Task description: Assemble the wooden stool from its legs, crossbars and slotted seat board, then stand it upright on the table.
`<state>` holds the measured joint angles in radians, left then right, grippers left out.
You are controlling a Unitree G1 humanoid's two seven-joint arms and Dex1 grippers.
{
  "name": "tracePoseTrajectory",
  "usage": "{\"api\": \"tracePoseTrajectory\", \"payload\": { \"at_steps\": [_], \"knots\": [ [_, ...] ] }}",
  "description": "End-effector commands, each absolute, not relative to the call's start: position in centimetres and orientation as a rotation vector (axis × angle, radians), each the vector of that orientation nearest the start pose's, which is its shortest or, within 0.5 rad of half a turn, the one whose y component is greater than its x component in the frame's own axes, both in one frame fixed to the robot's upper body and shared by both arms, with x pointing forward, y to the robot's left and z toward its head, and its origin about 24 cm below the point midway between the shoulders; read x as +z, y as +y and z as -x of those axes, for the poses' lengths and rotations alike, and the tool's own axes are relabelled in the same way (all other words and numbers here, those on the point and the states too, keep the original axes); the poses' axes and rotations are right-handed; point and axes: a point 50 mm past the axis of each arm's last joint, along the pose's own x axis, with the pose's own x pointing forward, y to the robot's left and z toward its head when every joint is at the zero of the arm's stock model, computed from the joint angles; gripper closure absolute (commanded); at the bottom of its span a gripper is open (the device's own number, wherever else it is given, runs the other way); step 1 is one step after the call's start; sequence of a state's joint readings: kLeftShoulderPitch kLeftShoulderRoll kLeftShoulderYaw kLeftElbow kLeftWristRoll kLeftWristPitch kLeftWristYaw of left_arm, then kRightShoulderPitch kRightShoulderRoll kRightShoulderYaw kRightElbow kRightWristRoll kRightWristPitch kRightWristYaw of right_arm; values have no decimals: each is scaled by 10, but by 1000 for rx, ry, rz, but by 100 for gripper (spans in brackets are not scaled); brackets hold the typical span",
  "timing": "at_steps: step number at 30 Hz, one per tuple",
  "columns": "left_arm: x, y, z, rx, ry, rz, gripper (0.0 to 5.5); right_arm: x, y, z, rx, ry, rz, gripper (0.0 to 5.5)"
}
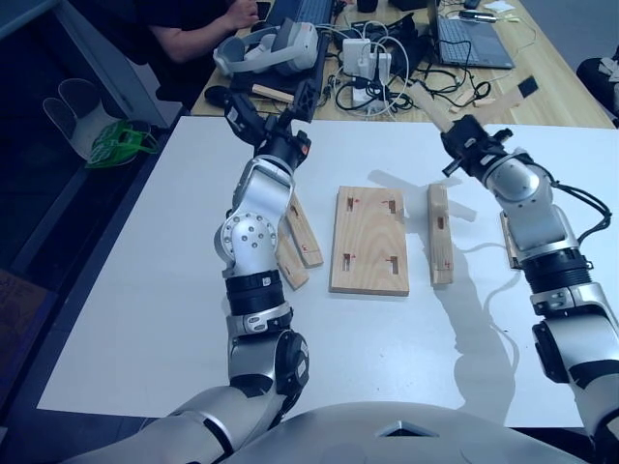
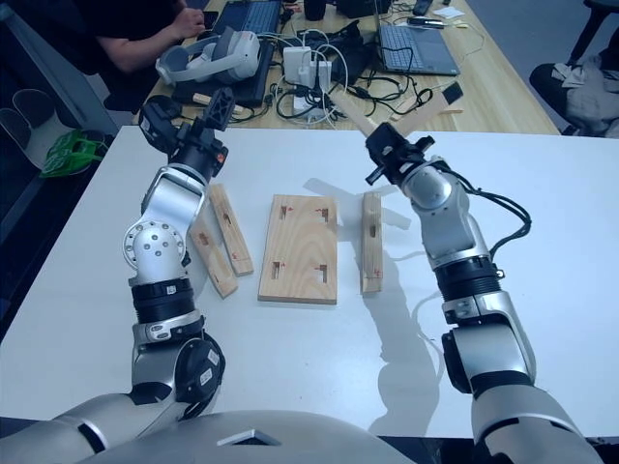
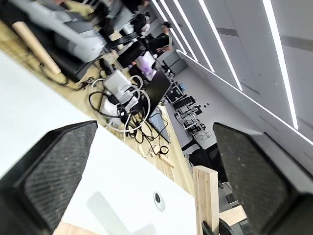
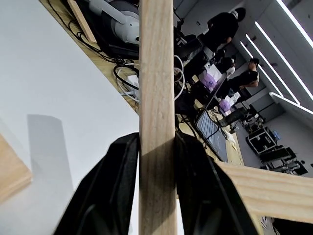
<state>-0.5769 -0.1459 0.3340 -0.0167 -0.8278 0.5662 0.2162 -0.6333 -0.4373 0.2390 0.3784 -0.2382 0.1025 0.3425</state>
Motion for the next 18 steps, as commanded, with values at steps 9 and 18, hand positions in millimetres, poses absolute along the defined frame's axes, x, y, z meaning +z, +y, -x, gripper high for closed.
{"api": "tracePoseTrajectory", "payload": {
  "at_steps": [9,18],
  "knots": [
    [185,55,-329,-375,149,1094,112,137,-72,-352,569,-295,972,449],
    [181,61,-334,-281,151,1086,157,129,-53,-343,620,-349,1010,449]
  ]
}}
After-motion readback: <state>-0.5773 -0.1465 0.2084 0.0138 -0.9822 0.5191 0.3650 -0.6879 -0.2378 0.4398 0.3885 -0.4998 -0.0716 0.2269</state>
